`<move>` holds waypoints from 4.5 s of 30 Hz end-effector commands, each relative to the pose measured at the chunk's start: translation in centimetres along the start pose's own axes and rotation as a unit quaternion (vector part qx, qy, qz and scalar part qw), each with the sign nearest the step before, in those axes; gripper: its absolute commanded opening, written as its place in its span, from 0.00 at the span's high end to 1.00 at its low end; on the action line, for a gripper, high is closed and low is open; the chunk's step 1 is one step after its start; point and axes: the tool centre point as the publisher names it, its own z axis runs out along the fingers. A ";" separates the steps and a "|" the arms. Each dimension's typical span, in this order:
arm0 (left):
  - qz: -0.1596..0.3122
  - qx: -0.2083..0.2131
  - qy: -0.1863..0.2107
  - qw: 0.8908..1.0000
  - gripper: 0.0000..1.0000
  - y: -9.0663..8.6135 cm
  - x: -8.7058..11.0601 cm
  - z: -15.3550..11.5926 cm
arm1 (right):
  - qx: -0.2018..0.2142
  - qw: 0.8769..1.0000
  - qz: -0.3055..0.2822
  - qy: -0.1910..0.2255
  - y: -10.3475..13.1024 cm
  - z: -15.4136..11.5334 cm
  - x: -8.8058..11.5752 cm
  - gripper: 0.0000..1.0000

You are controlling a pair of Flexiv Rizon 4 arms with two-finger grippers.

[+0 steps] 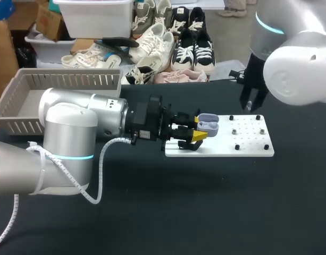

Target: Pick up each earbud case from the left stands, insert the matching earbuds, close the lid, and place the case in the box.

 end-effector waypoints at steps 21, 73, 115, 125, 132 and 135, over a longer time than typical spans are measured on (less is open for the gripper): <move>0.000 0.001 0.000 1.000 1.00 0.1 0.0 0.0 | -0.010 0.980 -0.191 0.063 3.1 -10.9 11.1 1.00; 0.000 0.001 0.000 1.000 1.00 0.1 0.0 0.0 | -0.044 0.885 -0.455 0.093 7.7 -10.5 13.6 1.00; 0.000 0.001 0.000 1.000 1.00 0.1 0.0 0.0 | -0.041 0.882 -0.460 0.090 7.1 -8.0 14.3 1.00; 0.000 0.001 0.000 1.000 1.00 0.1 0.0 0.0 | -0.037 0.881 -0.464 0.089 7.1 -7.4 14.3 1.00; 0.000 0.001 0.000 1.000 1.00 0.1 0.0 0.0 | -0.038 0.883 -0.461 0.078 7.0 -6.8 14.3 1.00; 0.000 0.001 0.000 1.000 1.00 0.1 0.0 0.0 | -0.039 0.886 -0.457 0.069 7.0 -6.7 14.3 1.00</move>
